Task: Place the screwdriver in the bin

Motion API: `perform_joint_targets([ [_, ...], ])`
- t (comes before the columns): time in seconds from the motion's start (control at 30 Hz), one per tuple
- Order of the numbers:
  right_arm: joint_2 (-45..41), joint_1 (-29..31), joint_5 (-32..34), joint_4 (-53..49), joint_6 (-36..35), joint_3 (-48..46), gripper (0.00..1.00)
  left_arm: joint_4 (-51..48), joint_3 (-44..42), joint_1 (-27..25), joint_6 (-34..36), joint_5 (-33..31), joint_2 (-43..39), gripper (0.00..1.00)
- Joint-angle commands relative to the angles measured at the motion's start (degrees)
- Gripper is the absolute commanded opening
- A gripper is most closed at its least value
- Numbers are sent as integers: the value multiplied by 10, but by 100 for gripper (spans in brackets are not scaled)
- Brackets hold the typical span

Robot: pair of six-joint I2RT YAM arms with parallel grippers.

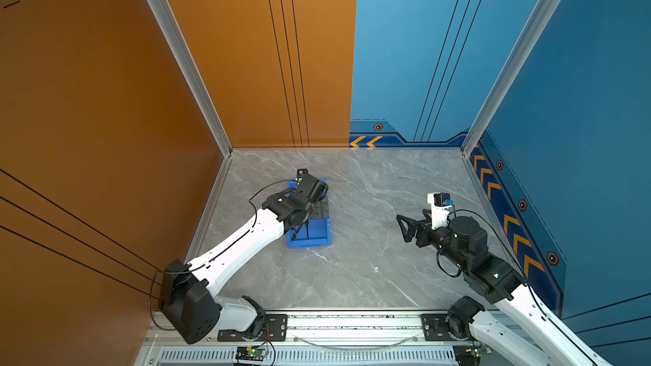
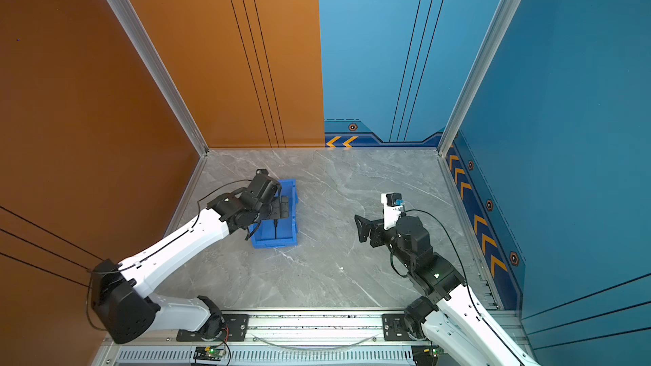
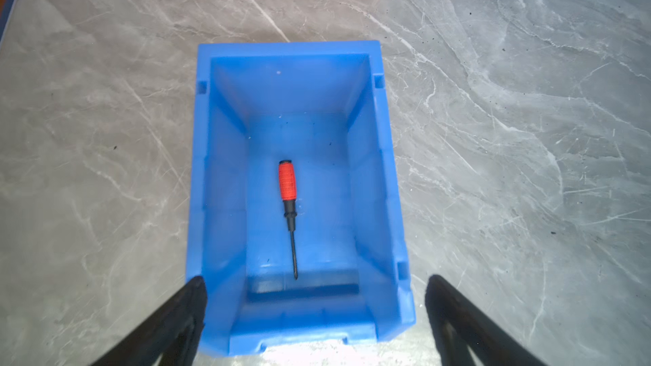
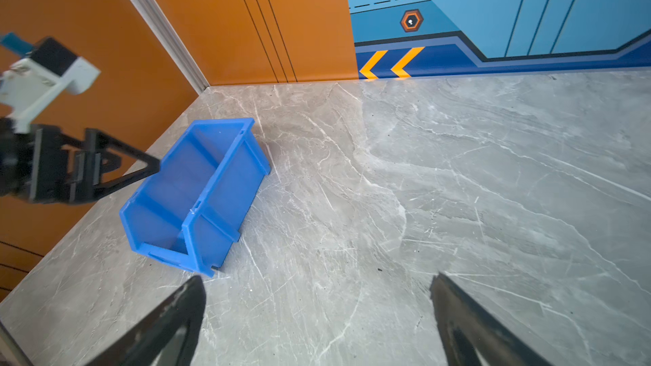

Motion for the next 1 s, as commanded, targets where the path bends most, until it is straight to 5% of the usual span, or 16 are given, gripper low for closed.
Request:
perform_joint_targets([
  [0.0, -5, -33, -19, -26, 21, -5, 100, -24, -45, 5, 24, -20, -64, 98],
  [0.23, 22, -110, -13, -41, 39, 8, 100, 15, -151, 60, 78, -66, -214, 98],
  [0.53, 39, -171, 138, 26, -1, -57, 100, 131, -294, 197, 155, -85, -324, 98],
  [0.8, -24, -219, 123, 272, -85, -239, 100, 328, -426, 294, 210, -59, -365, 98],
  [0.97, 53, -251, 71, 331, -121, -247, 100, 399, -455, 342, 217, -22, -319, 98],
])
